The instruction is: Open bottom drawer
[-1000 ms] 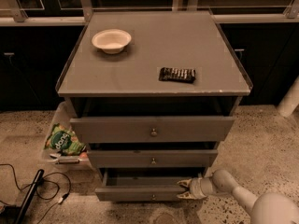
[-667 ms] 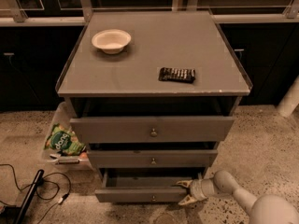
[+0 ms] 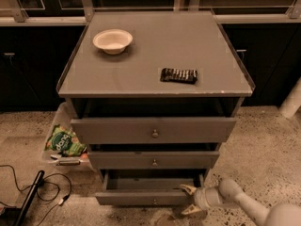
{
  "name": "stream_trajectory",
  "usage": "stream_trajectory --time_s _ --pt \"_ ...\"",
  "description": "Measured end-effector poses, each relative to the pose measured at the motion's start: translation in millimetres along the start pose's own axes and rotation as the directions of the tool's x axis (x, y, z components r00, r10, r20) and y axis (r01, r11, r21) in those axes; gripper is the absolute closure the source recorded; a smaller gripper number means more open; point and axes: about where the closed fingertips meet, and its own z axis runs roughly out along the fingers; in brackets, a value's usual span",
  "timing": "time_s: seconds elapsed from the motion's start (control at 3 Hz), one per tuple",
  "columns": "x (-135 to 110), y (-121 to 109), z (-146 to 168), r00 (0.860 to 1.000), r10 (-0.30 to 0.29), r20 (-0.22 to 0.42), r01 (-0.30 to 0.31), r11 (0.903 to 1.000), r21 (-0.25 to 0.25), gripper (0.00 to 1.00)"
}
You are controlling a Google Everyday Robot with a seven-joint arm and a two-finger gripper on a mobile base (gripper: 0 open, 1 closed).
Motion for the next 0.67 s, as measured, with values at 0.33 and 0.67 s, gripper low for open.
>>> stream_trajectory --time_s 0.33,0.67 --pt "-2.8 8.2 -8.2 1.000 -0.006 -0.006 0.006 1.0000 -0.002 0.61" --pt "-3.6 7.7 -9.0 1.000 -0.006 -0.006 0.006 1.0000 -0.002 0.84"
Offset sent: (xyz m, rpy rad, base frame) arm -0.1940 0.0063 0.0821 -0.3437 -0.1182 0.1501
